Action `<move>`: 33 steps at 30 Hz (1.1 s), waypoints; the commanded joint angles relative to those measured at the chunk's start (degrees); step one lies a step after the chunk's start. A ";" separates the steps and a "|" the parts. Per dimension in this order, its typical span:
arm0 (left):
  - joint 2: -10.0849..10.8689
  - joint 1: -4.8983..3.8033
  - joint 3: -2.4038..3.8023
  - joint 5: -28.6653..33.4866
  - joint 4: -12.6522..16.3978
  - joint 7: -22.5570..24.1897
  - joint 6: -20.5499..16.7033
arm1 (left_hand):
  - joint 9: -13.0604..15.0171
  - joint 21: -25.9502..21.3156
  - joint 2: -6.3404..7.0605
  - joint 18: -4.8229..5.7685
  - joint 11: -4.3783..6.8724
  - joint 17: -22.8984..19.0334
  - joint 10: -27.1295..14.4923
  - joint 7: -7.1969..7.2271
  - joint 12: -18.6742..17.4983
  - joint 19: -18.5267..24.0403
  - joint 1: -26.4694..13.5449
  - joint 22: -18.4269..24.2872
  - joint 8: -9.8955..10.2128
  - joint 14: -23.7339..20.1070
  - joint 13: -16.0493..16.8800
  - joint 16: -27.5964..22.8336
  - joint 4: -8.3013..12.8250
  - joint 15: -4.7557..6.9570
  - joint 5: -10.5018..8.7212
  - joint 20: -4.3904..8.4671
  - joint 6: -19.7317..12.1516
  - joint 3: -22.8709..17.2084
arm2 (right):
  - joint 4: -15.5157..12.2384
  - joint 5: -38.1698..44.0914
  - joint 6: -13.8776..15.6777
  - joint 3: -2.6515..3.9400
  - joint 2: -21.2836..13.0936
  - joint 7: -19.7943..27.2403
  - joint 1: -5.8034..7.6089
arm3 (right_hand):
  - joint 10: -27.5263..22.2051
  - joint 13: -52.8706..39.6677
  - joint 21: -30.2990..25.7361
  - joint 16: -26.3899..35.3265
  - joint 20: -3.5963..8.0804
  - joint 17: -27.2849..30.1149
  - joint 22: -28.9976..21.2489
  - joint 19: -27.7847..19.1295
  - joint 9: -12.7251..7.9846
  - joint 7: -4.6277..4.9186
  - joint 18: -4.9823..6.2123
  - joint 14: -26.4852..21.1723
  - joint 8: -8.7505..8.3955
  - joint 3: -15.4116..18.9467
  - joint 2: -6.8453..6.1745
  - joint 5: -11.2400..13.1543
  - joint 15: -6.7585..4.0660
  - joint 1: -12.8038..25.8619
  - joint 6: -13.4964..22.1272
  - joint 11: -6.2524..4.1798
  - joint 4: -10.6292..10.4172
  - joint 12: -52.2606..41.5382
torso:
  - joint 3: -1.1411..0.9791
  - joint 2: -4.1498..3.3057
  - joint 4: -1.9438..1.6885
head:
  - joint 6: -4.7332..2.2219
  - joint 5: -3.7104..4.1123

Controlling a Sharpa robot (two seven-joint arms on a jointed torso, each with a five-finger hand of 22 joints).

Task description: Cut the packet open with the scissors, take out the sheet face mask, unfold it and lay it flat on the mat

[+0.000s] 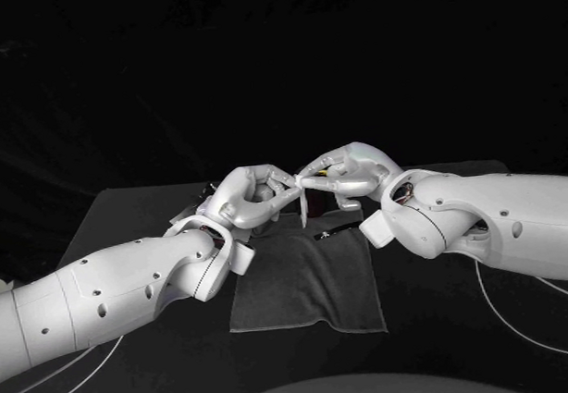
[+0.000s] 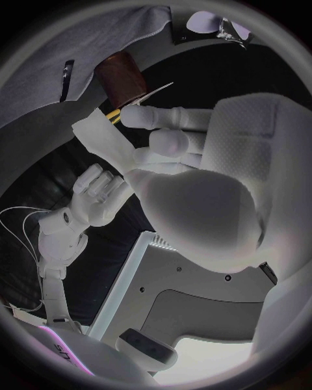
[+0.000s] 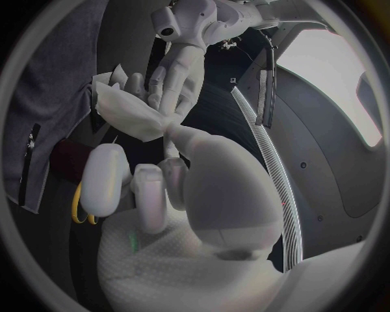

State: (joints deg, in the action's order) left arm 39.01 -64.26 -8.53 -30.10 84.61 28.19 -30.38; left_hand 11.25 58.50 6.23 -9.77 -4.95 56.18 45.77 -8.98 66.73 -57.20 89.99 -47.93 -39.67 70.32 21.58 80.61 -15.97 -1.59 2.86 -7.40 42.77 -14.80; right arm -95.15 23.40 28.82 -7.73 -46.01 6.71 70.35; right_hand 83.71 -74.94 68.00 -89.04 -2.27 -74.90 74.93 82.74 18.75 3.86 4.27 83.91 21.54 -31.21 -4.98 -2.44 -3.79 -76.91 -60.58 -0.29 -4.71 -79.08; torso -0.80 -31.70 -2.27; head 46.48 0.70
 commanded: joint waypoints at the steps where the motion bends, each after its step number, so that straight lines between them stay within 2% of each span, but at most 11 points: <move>1: -0.18 0.01 0.06 -1.01 0.12 -0.20 1.65 | -0.16 0.83 1.57 0.28 0.17 1.29 0.94 0.16 0.01 -1.14 -0.94 -0.97 -0.32 1.13 0.15 0.61 -0.36 0.16 -0.14 0.11 0.90 0.52 | 0.12 0.70 -0.55 0.05 0.11 -0.06 0.01 | 1.79 -8.11 -0.33 -0.13 0.19 -13.94 4.38 -0.29 3.98 -0.03 0.15 5.80 0.37 -0.06 0.56 -0.34 -0.20 -0.12 -0.33 -0.24 0.19 0.22 | 0.03 0.03 -0.01 | 0.02 0.00; 7: -0.07 0.01 0.06 -1.26 0.32 0.28 1.91 | -0.31 1.67 1.32 0.49 0.56 2.67 1.52 0.59 -0.08 -2.10 -0.84 -2.00 -0.44 2.14 0.20 1.04 -0.11 0.47 -0.12 0.31 1.64 0.07 | 0.62 1.16 -0.36 0.05 0.27 -0.48 0.01 | 1.79 -8.11 -0.33 -0.13 0.19 -13.94 4.38 -0.29 3.98 -0.03 0.15 5.80 0.37 -0.06 0.56 -0.34 -0.20 -0.12 -0.33 -0.24 0.19 0.22 | 0.06 0.02 -0.06 | 0.11 0.13; 15: -0.02 0.01 0.08 -0.48 0.38 1.21 1.59 | -0.71 2.54 -1.18 0.68 1.27 4.03 2.01 1.35 -0.98 -2.99 0.68 -3.02 -0.54 3.15 0.09 1.39 0.40 1.13 -0.10 0.89 3.10 -3.40 | 1.00 1.74 -0.79 0.04 0.40 -1.20 0.01 | 1.79 -8.11 -0.45 -0.11 0.19 -13.92 4.34 -0.33 4.01 -0.03 0.17 5.79 0.42 -0.04 0.53 -0.34 -0.19 -0.04 -0.30 -0.23 0.22 0.23 | 0.07 0.00 -0.05 | 0.17 0.03; 18: -0.02 0.01 0.10 -0.01 0.36 1.40 1.40 | -0.75 3.14 -2.53 0.82 1.55 4.71 2.23 1.64 -1.41 -3.54 1.36 -3.75 -0.83 3.63 0.08 1.54 0.92 1.40 -0.09 1.15 3.57 -5.85 | 1.04 1.92 -1.14 0.03 0.41 -1.43 0.00 | 1.79 -8.12 -0.50 -0.08 0.19 -13.88 4.32 -0.34 4.03 -0.03 0.18 5.78 0.45 -0.01 0.49 -0.34 -0.19 0.02 -0.27 -0.23 0.25 0.21 | 0.05 0.01 -0.03 | 0.17 0.04; 22: -0.02 0.01 0.13 0.41 0.32 1.42 1.17 | -0.54 3.94 -3.17 0.99 1.65 5.68 2.71 1.61 -2.00 -4.20 1.66 -4.66 -1.49 4.32 0.02 1.73 1.94 1.59 -0.08 1.44 3.28 -8.97 | 1.05 2.07 -1.59 0.02 0.38 -1.65 0.00 | 1.76 -8.08 -0.62 -0.05 0.18 -13.84 4.27 -0.38 4.05 -0.03 0.20 5.77 0.50 0.03 0.42 -0.34 -0.18 0.11 -0.23 -0.22 0.28 0.28 | 0.02 0.03 -0.01 | 0.19 -0.01; 25: -0.05 0.01 0.15 0.55 0.30 1.21 0.94 | -0.11 4.82 -1.68 1.13 1.51 6.32 3.32 1.34 -2.76 -4.57 0.24 -5.60 -2.71 4.82 0.18 1.72 3.68 1.59 -0.06 1.60 2.84 -14.20 | 1.01 2.10 -1.93 0.01 0.35 -1.67 0.00 | 1.63 -7.90 -0.84 0.04 0.17 -13.72 4.18 -0.46 4.08 -0.02 0.24 5.74 0.55 0.09 0.40 -0.34 -0.17 0.28 -0.16 -0.21 0.27 0.59 | 0.02 0.02 -0.01 | 0.25 -0.04; 27: -0.09 0.01 0.15 0.60 0.28 1.00 0.79 | 0.08 5.72 0.20 1.24 1.46 6.80 3.82 1.28 -2.99 -4.83 -2.14 -6.54 -3.57 5.20 0.65 1.71 5.54 1.59 -0.03 1.62 2.96 -19.24 | 0.95 2.06 -2.14 0.01 0.32 -1.62 -0.01 | 1.63 -7.90 -0.84 0.04 0.17 -13.72 4.18 -0.46 4.08 -0.02 0.24 5.74 0.55 0.09 0.40 -0.34 -0.17 0.28 -0.16 -0.21 0.27 0.59 | 0.02 0.01 0.00 | 0.25 -0.05; 28: -0.11 0.01 0.16 0.61 0.27 0.89 0.73 | 0.08 5.72 0.20 1.24 1.46 6.80 3.82 1.28 -2.99 -4.83 -2.14 -6.54 -3.57 5.20 0.65 1.71 5.54 1.59 -0.03 1.62 2.96 -19.24 | 0.92 2.03 -2.22 0.01 0.30 -1.58 -0.01 | 1.63 -7.90 -0.84 0.04 0.17 -13.72 4.18 -0.46 4.08 -0.02 0.24 5.74 0.55 0.09 0.40 -0.34 -0.17 0.28 -0.16 -0.21 0.27 0.59 | 0.03 0.01 0.01 | 0.27 -0.05; 29: -0.14 0.01 0.16 0.62 0.26 0.74 0.65 | 0.16 6.30 0.81 1.32 1.49 7.28 4.09 1.32 -3.03 -5.21 -3.19 -7.20 -3.92 5.54 0.87 1.80 6.41 1.64 -0.10 1.68 3.12 -20.90 | 0.89 2.01 -2.29 0.01 0.29 -1.54 -0.01 | 1.63 -7.90 -0.84 0.04 0.17 -13.72 4.18 -0.46 4.08 -0.02 0.24 5.74 0.55 0.09 0.40 -0.34 -0.17 0.28 -0.16 -0.21 0.27 0.59 | 0.02 0.00 0.02 | 0.29 -0.07; 33: -0.22 0.01 0.17 0.48 0.27 0.13 0.32 | 0.29 7.48 1.63 1.52 1.71 8.17 4.64 1.42 -3.10 -5.99 -5.55 -8.52 -4.60 6.22 1.38 1.97 8.31 1.78 -0.13 1.83 3.53 -24.32 | 0.71 1.92 -2.47 0.00 0.24 -1.38 -0.01 | 1.60 -7.86 -1.01 0.09 0.16 -13.64 4.10 -0.52 4.10 -0.01 0.27 5.72 0.57 0.11 0.39 -0.34 -0.17 0.38 -0.11 -0.20 0.26 0.67 | 0.02 0.01 0.04 | 0.28 -0.10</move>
State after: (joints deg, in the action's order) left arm 38.97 -64.25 -8.46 -29.90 84.76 28.19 -29.82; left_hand 11.49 65.87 7.90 -8.81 -3.23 64.24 50.10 -7.53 63.88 -62.97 84.67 -56.32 -44.08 76.21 22.92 82.36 -7.79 0.22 2.38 -5.64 45.79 -38.82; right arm -94.25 24.82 27.55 -7.72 -45.79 5.47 70.36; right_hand 83.71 -74.93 67.21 -88.91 -2.07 -74.95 74.94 82.54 18.75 3.65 4.26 83.81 21.55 -31.19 -4.92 -2.62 -3.69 -77.01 -60.39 -0.28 -4.72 -78.70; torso -0.77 -31.68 -2.26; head 46.77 0.60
